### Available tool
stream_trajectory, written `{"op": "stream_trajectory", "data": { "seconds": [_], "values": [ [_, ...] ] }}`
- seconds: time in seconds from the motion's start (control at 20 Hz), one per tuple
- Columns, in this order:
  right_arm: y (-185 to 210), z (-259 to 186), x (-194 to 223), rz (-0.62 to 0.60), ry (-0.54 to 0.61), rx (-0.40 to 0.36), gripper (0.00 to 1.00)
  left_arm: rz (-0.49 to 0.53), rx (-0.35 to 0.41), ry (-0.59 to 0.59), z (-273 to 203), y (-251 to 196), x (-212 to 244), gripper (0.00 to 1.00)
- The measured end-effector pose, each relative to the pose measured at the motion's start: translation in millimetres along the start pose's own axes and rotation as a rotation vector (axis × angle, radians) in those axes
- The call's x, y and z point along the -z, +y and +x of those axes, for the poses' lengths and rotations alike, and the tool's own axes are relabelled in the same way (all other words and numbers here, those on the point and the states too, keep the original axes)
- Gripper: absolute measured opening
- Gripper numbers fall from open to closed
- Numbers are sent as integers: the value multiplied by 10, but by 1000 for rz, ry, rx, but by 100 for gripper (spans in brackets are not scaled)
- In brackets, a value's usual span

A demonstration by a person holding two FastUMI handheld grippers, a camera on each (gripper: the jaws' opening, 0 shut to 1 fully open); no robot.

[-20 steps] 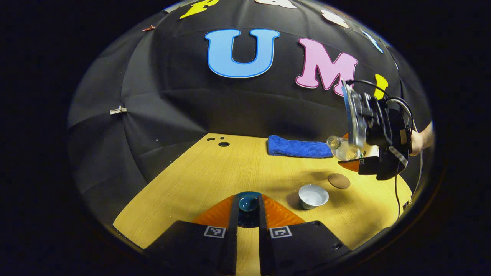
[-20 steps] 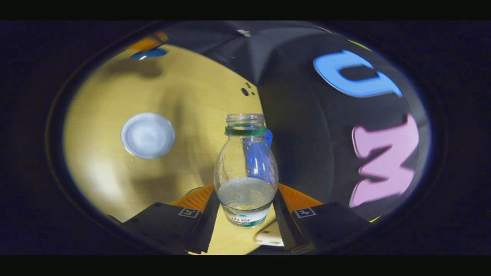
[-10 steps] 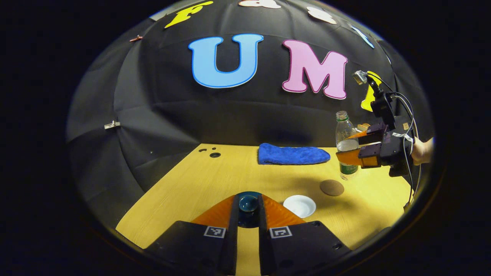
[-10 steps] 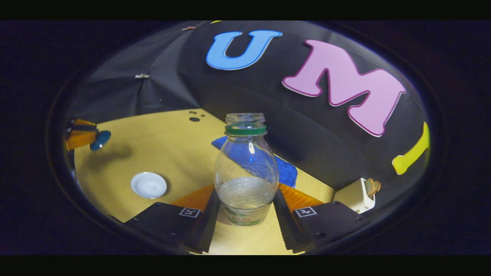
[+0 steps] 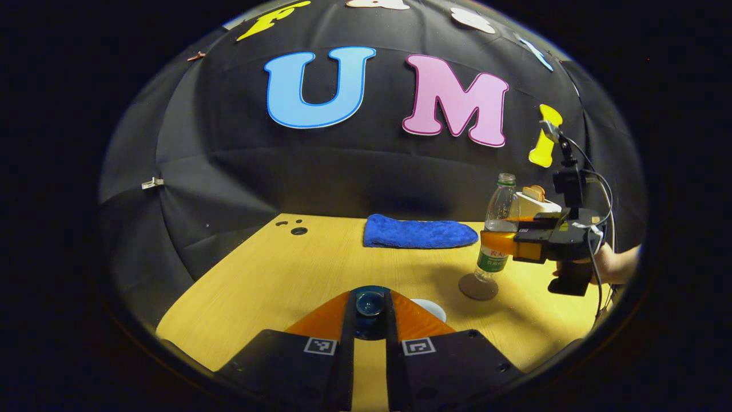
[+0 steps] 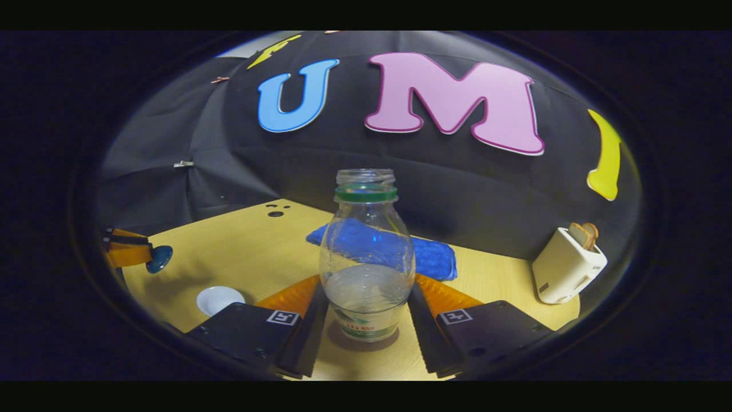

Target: Open the teacup lid with one hand, grasp the water bottle and pour water into the teacup with the other hand; after pouring, place the water bottle on the coaster and then close the teacup lid.

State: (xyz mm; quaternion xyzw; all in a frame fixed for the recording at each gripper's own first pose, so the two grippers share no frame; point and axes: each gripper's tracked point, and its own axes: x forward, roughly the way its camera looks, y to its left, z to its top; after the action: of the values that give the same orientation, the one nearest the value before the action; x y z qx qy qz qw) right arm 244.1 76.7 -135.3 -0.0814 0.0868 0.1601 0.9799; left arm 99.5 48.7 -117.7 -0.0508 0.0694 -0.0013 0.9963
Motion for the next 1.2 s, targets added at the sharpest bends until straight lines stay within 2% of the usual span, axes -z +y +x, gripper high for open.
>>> {"op": "stream_trajectory", "data": {
  "seconds": [0.3, 0.45, 0.5, 0.6, 0.65, 0.7, 0.75, 0.8, 0.9, 0.95, 1.05, 1.1, 1.15, 1.2],
  "values": [
    [-73, 105, 146, 108, -6, 11, 74, -37, -11, 4, 80, -74, 140, 27],
    [-52, 130, 141, 68, -25, 13, 75, -44, -7, 10, 96, -134, 190, 27],
    [-44, 133, 170, 49, -21, 9, 75, -41, -5, 10, 103, -145, 199, 24],
    [11, 127, 229, 32, -12, 0, 76, -37, -3, 9, 96, -163, 193, 27],
    [13, 107, 226, 24, -19, 1, 72, -35, -3, 8, 103, -164, 185, 27],
    [16, 120, 206, 17, -21, 1, 77, -32, -4, 8, 104, -163, 178, 23],
    [25, 100, 233, 9, -19, -2, 77, -29, -5, 7, 95, -155, 185, 23],
    [25, 84, 235, 6, -19, -3, 78, -28, -5, 6, 100, -154, 177, 27],
    [40, 77, 266, 7, -8, -10, 79, -26, -6, 7, 86, -161, 172, 24],
    [35, 74, 288, 8, -2, -11, 80, -25, -5, 6, 91, -161, 169, 27],
    [36, 73, 324, 13, 13, -13, 82, -21, -4, 4, 73, -165, 153, 27],
    [28, 82, 335, 13, 16, -12, 84, -18, -3, 3, 78, -169, 149, 24],
    [29, 89, 341, 13, 18, -12, 85, -16, -2, 2, 73, -177, 139, 27],
    [21, 94, 340, 10, 18, -10, 84, -14, -1, 1, 68, -180, 128, 24]
  ]
}}
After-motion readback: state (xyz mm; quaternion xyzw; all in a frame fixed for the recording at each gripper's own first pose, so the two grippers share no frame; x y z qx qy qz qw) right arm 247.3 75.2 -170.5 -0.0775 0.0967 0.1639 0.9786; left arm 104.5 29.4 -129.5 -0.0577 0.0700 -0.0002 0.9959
